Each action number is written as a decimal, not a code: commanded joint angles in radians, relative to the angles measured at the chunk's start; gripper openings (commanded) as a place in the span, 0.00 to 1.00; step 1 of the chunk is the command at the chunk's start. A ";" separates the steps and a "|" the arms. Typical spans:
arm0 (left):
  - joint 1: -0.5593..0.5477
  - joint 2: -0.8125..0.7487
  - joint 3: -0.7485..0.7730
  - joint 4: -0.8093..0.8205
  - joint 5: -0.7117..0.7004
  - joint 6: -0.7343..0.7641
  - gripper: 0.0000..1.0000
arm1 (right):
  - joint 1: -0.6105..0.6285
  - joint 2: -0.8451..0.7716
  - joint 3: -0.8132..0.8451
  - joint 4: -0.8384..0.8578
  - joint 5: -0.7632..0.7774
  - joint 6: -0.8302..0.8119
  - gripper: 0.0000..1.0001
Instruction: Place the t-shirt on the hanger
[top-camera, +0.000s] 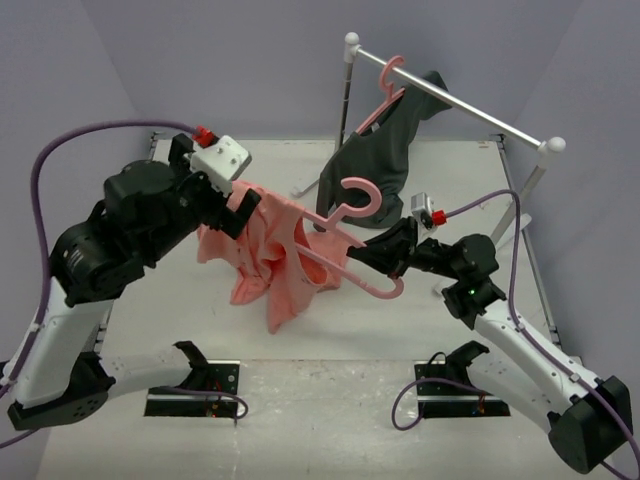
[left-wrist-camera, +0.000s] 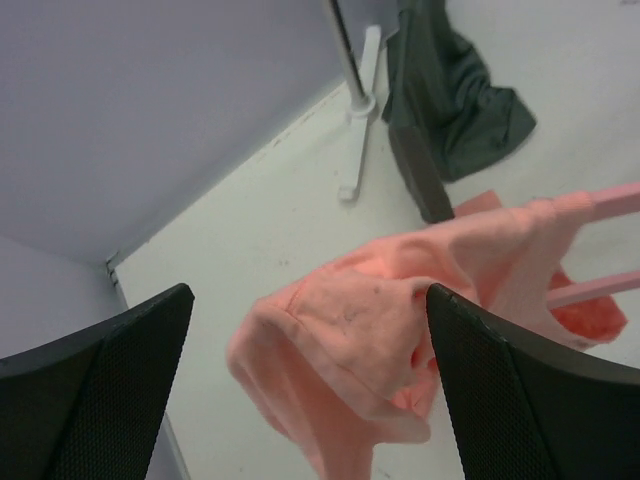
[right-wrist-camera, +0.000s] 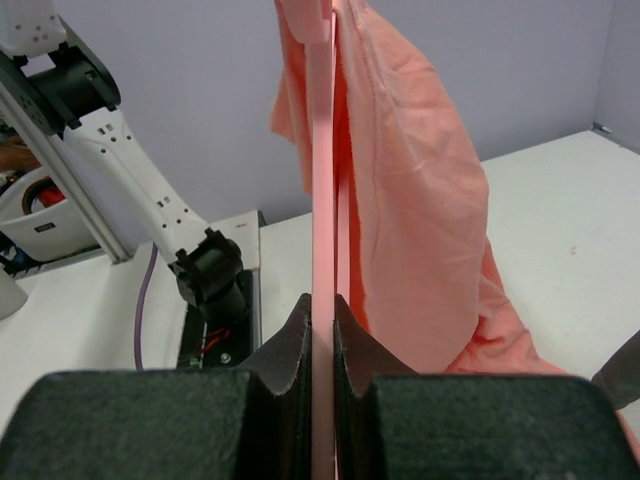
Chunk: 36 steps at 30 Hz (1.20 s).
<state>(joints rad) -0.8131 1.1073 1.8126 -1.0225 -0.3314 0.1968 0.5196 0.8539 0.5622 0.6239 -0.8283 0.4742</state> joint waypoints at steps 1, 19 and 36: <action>-0.003 -0.150 -0.116 0.275 0.271 0.111 1.00 | 0.006 -0.021 0.114 -0.094 0.026 -0.098 0.00; -0.003 -0.033 -0.123 0.044 0.644 0.401 0.69 | -0.172 -0.018 0.348 -0.790 -0.385 -0.566 0.00; -0.003 -0.109 -0.375 0.104 0.678 0.388 0.30 | -0.181 0.100 0.562 -1.205 -0.506 -0.916 0.00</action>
<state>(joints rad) -0.8143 1.0046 1.4594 -0.9543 0.3115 0.5705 0.3409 0.9371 1.0671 -0.5113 -1.2274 -0.3488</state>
